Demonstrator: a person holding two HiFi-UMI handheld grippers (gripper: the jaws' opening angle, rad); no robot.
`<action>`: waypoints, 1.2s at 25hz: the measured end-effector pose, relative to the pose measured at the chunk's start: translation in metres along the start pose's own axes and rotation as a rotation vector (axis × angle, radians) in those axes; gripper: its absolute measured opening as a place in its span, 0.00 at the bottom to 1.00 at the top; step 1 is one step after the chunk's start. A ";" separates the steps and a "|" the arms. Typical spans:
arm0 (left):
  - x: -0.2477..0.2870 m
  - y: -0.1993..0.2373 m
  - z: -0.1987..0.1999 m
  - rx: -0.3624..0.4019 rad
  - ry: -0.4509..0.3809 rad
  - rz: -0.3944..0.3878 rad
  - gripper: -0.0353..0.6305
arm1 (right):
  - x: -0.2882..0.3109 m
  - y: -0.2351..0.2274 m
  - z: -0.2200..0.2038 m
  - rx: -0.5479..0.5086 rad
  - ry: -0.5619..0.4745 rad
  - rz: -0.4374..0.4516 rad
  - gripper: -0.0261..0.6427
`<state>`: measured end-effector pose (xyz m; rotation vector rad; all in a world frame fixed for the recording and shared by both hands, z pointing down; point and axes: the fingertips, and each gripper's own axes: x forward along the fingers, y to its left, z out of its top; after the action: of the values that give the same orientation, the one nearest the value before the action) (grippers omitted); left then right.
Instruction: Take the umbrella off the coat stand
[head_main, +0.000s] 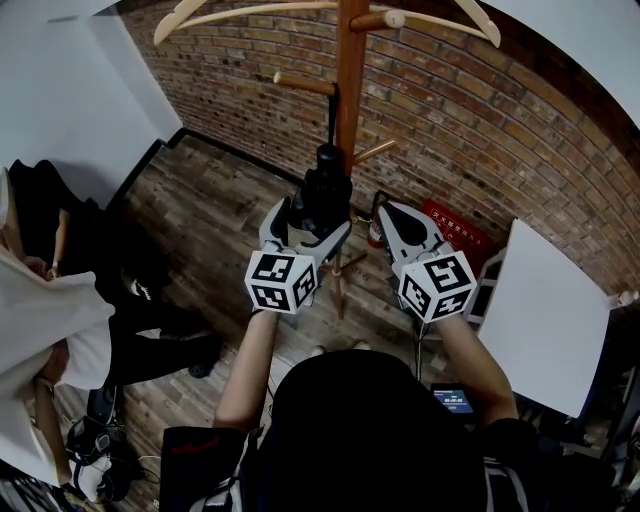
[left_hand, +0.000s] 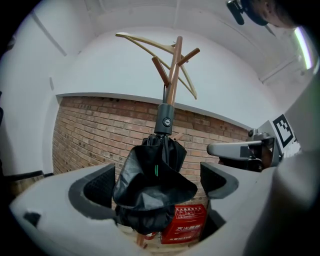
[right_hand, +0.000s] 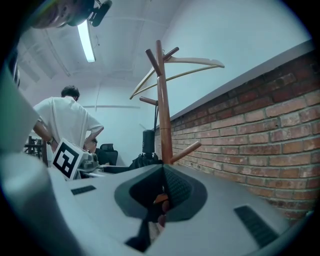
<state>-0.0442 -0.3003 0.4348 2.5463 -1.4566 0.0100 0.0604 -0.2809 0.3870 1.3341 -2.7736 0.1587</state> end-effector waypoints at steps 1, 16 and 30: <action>0.002 0.000 -0.001 0.005 0.005 -0.001 0.80 | 0.000 -0.001 -0.001 -0.001 0.001 -0.001 0.08; 0.032 0.006 -0.004 0.044 0.052 -0.027 0.80 | 0.009 -0.018 -0.002 0.014 -0.002 -0.033 0.08; 0.059 -0.003 -0.010 0.087 0.079 -0.099 0.80 | 0.012 -0.040 -0.009 0.028 0.016 -0.066 0.08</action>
<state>-0.0100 -0.3476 0.4500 2.6517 -1.3274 0.1606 0.0844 -0.3143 0.3994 1.4223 -2.7196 0.2045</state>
